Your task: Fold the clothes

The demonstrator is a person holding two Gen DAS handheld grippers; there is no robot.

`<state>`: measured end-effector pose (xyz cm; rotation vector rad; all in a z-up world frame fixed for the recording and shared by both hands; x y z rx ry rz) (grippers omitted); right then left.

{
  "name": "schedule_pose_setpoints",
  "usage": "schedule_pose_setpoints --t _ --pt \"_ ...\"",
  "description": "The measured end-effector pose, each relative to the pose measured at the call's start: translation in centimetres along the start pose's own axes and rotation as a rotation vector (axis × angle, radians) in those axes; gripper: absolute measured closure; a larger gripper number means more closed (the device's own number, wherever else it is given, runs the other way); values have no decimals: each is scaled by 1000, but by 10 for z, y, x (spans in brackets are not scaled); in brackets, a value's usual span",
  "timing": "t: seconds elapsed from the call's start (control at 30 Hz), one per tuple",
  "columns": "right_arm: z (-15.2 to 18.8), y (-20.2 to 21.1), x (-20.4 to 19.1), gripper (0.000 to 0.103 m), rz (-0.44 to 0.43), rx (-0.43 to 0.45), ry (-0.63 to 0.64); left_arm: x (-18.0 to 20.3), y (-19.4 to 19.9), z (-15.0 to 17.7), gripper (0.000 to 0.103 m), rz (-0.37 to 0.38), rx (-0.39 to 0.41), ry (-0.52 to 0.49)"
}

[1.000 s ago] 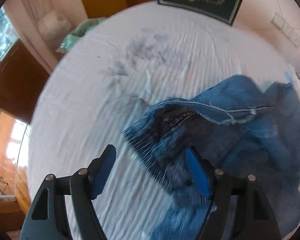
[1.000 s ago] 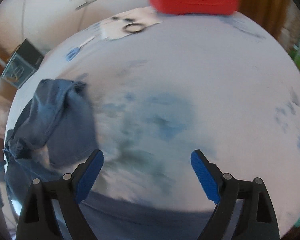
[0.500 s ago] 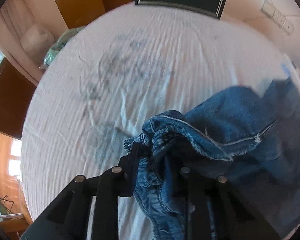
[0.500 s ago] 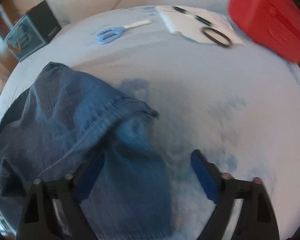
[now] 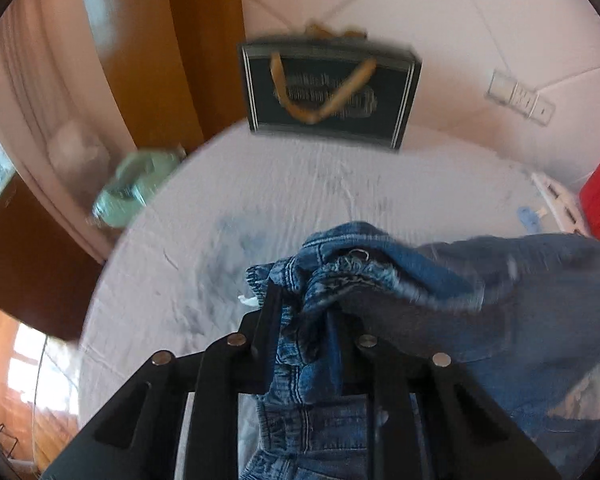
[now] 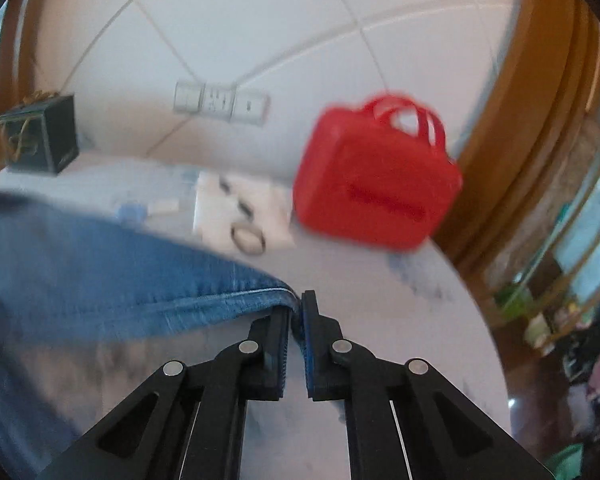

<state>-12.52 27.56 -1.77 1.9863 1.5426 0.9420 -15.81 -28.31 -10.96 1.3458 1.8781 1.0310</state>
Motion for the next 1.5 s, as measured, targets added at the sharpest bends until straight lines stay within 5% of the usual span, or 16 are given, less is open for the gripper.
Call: schedule_pose_setpoints --t 0.23,0.33,0.4,0.43,0.5,0.63,0.73,0.93,0.97,1.07,1.2,1.27,1.37,1.4,1.5 --pt "138 -63 44 59 -93 -507 -147 28 -55 13 83 -2 -145 -40" --pt "152 -63 63 46 -127 -519 -254 28 -44 7 69 18 -121 -37" --pt "141 -70 74 30 -136 -502 -305 26 -34 2 42 31 -102 -34" --pt "132 -75 79 26 -139 -492 -327 25 -29 0 40 38 -92 -33" --pt "114 -85 88 15 -146 -471 -371 23 -21 -5 40 50 -74 -28" --pt "78 -107 107 15 -160 -430 -459 12 -17 -9 40 75 -52 21" --pt "53 -123 118 15 -169 -405 -517 10 -38 -7 40 36 -92 13" --pt "54 -178 85 15 -166 -499 -480 23 -97 6 40 15 -211 2" --pt "58 -183 77 17 -169 -514 -464 27 -105 10 40 11 -226 -2" --pt "63 -189 53 94 -183 -523 -412 36 -114 16 56 -51 -228 -46" --pt "47 -136 0 93 -349 -392 -265 32 -110 17 72 -77 -206 -42" --pt "45 -103 -39 79 -474 -379 -130 25 -111 19 72 -55 -207 -15" --pt "55 -72 -73 31 -508 -391 9 24 -108 18 72 -48 -200 -8" --pt "58 -66 -77 24 -488 -389 30 23 -105 18 72 -44 -199 -2" --pt "57 -60 -54 24 -464 -367 -64 17 -95 17 72 -11 -190 32"
Point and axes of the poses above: each gripper's, at about its wrist camera, not at the fingertips, and y roughly against the way its jaws point, x to its right, z to its underside, the point moved 1 cm from there along -y, roughly the way its jaws point, and after that the axes turned 3 degrees about -y, right-handed, at the moved point
